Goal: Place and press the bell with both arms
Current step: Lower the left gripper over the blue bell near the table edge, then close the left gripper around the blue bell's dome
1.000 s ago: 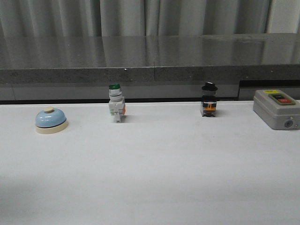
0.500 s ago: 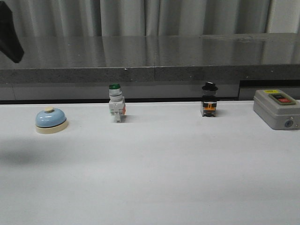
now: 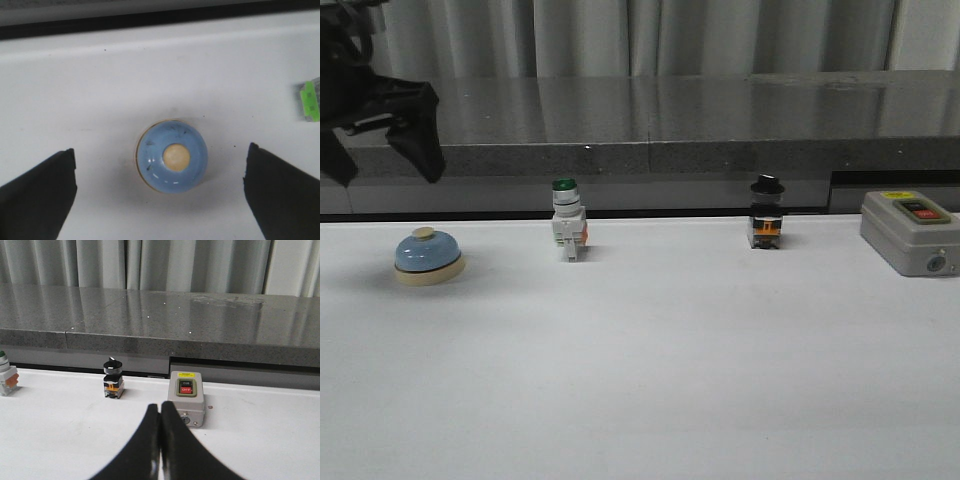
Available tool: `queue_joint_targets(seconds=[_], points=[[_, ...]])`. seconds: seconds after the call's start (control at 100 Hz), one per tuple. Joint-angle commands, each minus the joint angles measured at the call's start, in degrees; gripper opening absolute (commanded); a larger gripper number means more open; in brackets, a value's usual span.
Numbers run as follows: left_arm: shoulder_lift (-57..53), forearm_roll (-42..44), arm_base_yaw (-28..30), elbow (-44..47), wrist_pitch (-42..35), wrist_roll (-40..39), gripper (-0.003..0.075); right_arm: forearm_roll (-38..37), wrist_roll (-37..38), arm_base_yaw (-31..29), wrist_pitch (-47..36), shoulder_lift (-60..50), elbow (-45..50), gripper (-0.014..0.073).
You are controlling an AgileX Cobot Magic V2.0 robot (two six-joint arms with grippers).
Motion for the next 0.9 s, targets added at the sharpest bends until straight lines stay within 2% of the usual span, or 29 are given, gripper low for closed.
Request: queue_joint_targets(seconds=[0.0,0.46,0.89], points=[[-0.3,-0.6,-1.0,-3.2,-1.5,0.1,0.0641,-0.4,-0.2,0.1,-4.8,-1.1,-0.8,-0.006],[7.9,-0.4,-1.9,-4.4,-1.3,0.1,0.0641,-0.4,-0.2,0.1,-4.8,-1.1,-0.8,-0.006],[8.7,0.3,-1.9,-4.4,-3.4,0.1,0.064,-0.4,-0.2,0.1,-4.8,-1.1,-0.8,-0.006]])
